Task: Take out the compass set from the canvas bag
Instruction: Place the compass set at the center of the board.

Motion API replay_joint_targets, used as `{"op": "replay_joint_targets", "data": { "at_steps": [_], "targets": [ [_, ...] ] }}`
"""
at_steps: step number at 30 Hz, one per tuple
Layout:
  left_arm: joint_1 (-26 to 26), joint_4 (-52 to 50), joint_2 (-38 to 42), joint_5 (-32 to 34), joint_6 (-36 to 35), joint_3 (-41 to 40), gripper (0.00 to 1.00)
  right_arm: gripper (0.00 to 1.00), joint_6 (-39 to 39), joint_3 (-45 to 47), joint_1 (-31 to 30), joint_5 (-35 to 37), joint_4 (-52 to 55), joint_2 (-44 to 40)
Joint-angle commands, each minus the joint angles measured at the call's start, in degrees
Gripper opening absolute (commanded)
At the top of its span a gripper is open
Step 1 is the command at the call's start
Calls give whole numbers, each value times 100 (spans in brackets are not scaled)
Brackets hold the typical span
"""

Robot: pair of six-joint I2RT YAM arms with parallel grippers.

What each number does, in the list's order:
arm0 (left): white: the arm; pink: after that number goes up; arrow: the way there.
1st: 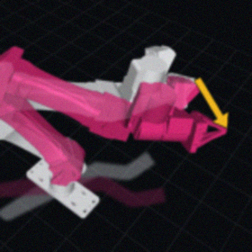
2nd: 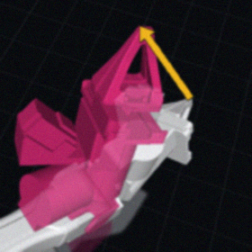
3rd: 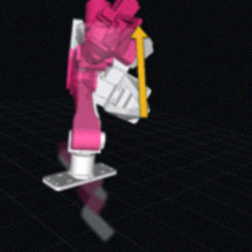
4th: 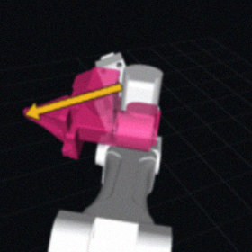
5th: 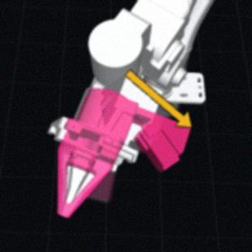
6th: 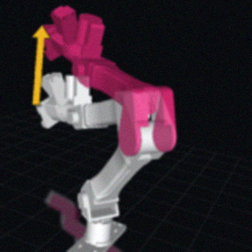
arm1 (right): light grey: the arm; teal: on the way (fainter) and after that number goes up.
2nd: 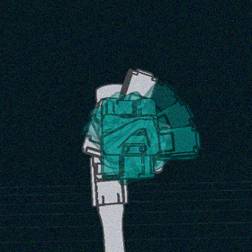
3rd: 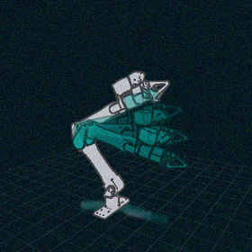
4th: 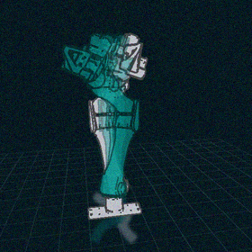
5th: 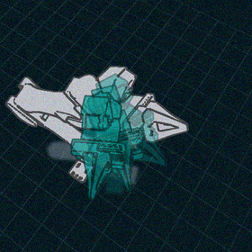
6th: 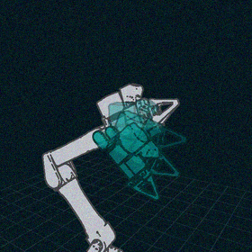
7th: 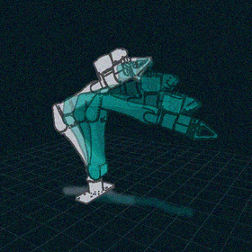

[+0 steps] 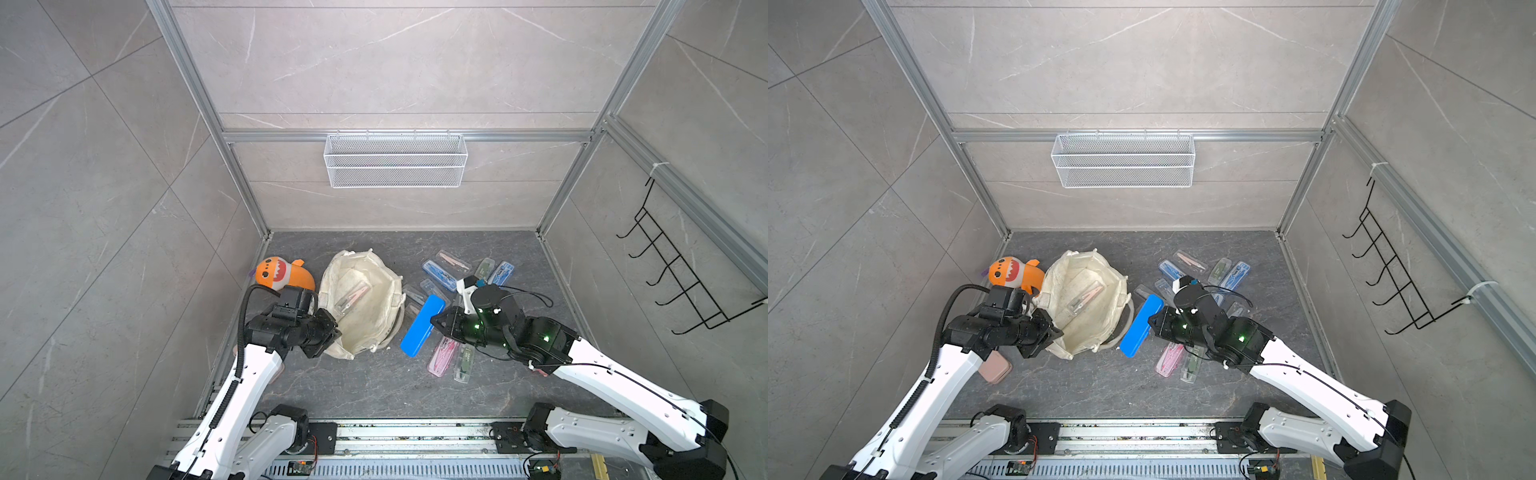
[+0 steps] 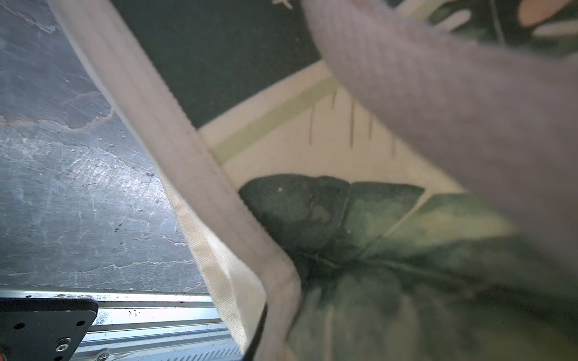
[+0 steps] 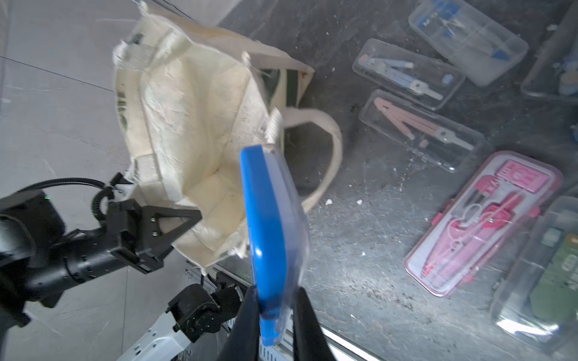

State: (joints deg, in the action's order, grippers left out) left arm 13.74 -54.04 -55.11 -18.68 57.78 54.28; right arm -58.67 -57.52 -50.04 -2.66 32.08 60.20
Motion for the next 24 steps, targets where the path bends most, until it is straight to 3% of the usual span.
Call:
{"op": "replay_joint_targets", "data": {
  "at_steps": [1,15,24],
  "targets": [
    [-107,-34,-90,-211,-257,299,0,12,-32,467,32,-158,-112,94],
    [-103,-377,39,-533,-765,111,0,12,-527,1245,76,-453,-1997,2058],
    [-108,-357,308,-665,-698,-118,0,12,-779,1735,274,-478,-2317,2307]
  ]
}}
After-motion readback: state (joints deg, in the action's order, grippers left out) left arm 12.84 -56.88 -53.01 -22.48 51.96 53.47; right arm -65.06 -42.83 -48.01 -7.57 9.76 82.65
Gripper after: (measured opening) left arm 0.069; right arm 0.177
